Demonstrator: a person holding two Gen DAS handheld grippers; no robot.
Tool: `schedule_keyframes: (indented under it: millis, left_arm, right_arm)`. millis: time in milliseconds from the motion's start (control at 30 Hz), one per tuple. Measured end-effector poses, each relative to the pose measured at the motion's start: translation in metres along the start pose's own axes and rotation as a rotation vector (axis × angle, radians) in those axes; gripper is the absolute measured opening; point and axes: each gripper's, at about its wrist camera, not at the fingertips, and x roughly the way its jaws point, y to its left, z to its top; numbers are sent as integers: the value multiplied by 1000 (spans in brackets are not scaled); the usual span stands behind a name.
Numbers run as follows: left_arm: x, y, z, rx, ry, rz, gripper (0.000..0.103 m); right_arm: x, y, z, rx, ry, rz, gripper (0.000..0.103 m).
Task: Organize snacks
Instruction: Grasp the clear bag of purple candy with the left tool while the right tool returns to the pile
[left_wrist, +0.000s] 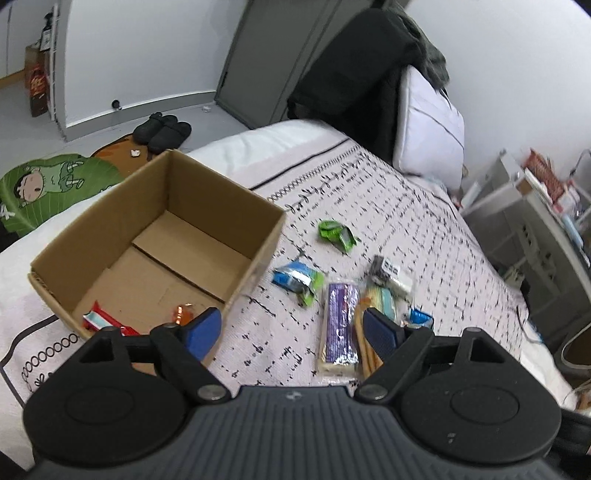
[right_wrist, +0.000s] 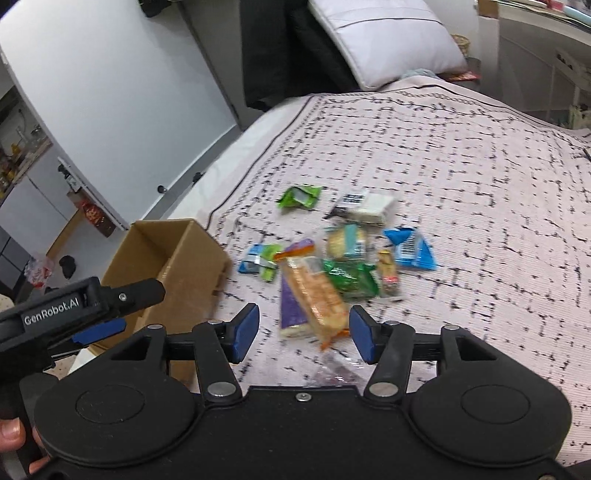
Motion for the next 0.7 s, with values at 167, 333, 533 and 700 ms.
schedule_keyframes:
  millis: [167, 333, 533, 700]
  left_arm:
    - [9, -13, -7, 33, 32, -3, 83]
    - [20, -29, -19, 88, 72, 0, 83]
    - [35, -44, -32, 127, 126, 4, 83]
    - [48, -57, -45, 172, 165, 9, 83]
  right_arm:
    - [-3, -15, 1, 2, -5, -24, 64]
    - [-2, -33, -1, 11, -1, -61, 64]
    - [3, -54, -5, 26, 14, -81, 66]
    - [9, -68, -9, 48, 23, -57, 66]
